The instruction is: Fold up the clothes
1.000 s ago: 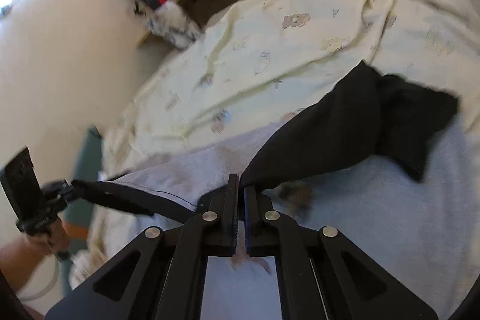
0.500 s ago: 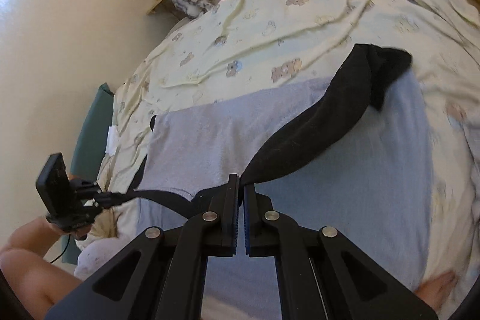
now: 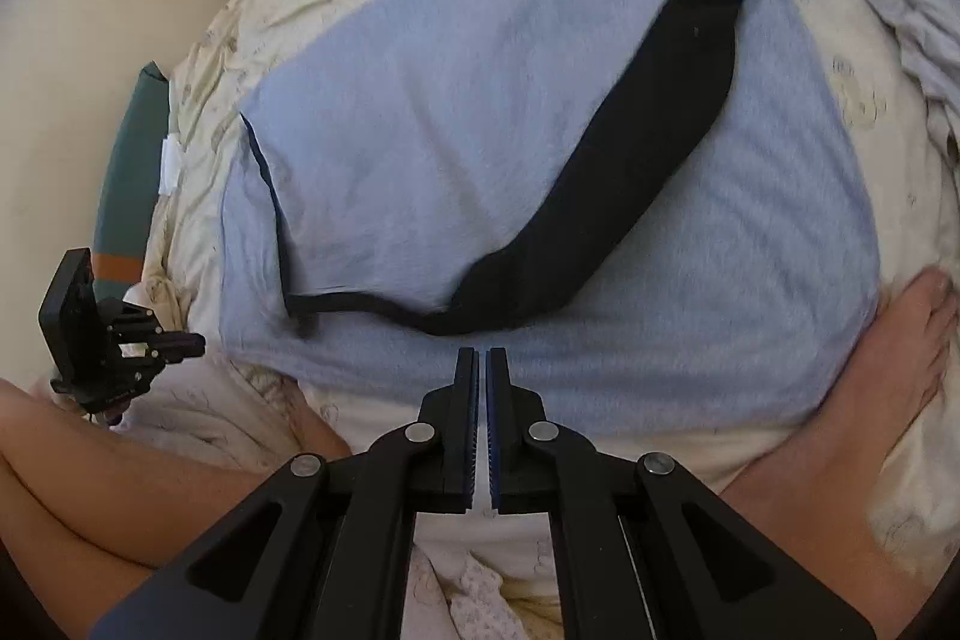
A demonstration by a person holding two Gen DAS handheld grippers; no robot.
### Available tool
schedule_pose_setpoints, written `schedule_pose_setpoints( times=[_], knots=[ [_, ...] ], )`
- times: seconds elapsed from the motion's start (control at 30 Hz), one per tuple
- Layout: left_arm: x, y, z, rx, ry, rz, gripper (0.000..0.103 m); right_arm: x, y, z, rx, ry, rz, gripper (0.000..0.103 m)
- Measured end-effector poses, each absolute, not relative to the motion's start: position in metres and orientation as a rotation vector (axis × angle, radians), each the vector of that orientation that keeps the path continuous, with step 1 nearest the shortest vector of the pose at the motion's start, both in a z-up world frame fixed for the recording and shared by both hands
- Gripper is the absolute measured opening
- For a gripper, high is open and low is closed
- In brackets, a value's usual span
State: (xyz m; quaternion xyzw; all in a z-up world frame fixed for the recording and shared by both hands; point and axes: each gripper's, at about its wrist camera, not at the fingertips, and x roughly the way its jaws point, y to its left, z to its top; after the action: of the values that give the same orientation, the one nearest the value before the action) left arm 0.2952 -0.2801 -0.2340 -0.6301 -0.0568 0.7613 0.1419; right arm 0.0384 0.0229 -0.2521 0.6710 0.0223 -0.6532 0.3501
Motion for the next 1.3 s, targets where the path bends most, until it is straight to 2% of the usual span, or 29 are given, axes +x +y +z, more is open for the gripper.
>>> schedule_pose_setpoints(
  times=[0.07, 0.13, 0.17, 0.2, 0.23, 0.27, 0.3, 0.4, 0.5, 0.67, 0.77, 0.83, 0.87, 0.9, 0.93, 1.0, 1.1, 1.3],
  knots=[
    [0.292, -0.286, -0.240, -1.823, -0.222, 2.228, 0.001, 0.032, 0.025, -0.261, 1.773, -0.008, -1.697, 0.002],
    [0.282, -0.298, -0.247, -1.832, -0.343, 2.274, 0.013, 0.021, 0.024, -0.264, 1.776, -0.089, -1.698, 0.007],
    [0.276, -0.307, -0.253, -1.855, -0.431, 2.289, 0.034, 0.014, 0.023, -0.264, 1.764, -0.111, -1.711, 0.007],
    [0.270, -0.317, -0.260, -1.860, -0.564, 2.287, 0.048, 0.007, 0.022, -0.264, 1.751, -0.133, -1.724, 0.009],
    [0.263, -0.328, -0.269, -1.856, -0.711, 2.276, 0.051, 0.000, 0.023, -0.266, 1.750, -0.146, -1.743, 0.010],
    [0.259, -0.335, -0.277, -1.859, -0.805, 2.286, 0.052, -0.008, 0.024, -0.270, 1.751, -0.156, -1.763, 0.024],
    [0.255, -0.342, -0.285, -1.863, -0.884, 2.302, 0.052, -0.016, 0.026, -0.279, 1.772, -0.182, -1.778, 0.034],
    [0.249, -0.364, -0.305, -1.872, -1.094, 2.423, 0.052, -0.035, 0.033, -0.304, 1.823, -0.295, -1.801, 0.038],
    [0.256, -0.381, -0.319, -1.758, -1.448, 2.425, 0.052, -0.048, 0.039, -0.322, 1.826, -0.389, -1.823, 0.040],
    [0.259, -0.373, -0.329, -1.731, -1.491, 2.446, 0.052, -0.056, 0.035, -0.344, 1.846, -0.506, -1.757, 0.041],
    [0.259, -0.366, -0.337, -1.738, -1.494, 2.391, 0.052, -0.054, 0.026, -0.352, 1.858, -0.485, -1.729, 0.041],
    [0.258, -0.363, -0.336, -1.728, -1.448, 2.430, 0.051, -0.051, 0.018, -0.349, 1.819, -0.405, -1.767, 0.037],
    [0.257, -0.361, -0.334, -1.728, -1.415, 2.451, 0.036, -0.049, 0.014, -0.348, 1.798, -0.353, -1.786, 0.034],
    [0.255, -0.359, -0.332, -1.730, -1.378, 2.472, 0.004, -0.048, 0.012, -0.347, 1.787, -0.325, -1.794, 0.026],
    [0.254, -0.357, -0.330, -1.731, -1.341, 2.493, 0.003, -0.048, 0.011, -0.346, 1.779, -0.303, -1.799, 0.015],
    [0.252, -0.353, -0.327, -1.732, -1.267, 2.534, 0.003, -0.048, 0.010, -0.343, 1.767, -0.284, -1.805, 0.006],
    [0.257, -0.351, -0.309, -1.699, -1.190, 2.625, 0.003, -0.047, 0.009, -0.333, 1.760, -0.212, -1.845, 0.005],
    [0.276, -0.357, -0.296, -1.717, -1.183, 2.593, 0.003, -0.038, 0.017, -0.318, 1.809, -0.130, -1.872, 0.005]
  ],
)
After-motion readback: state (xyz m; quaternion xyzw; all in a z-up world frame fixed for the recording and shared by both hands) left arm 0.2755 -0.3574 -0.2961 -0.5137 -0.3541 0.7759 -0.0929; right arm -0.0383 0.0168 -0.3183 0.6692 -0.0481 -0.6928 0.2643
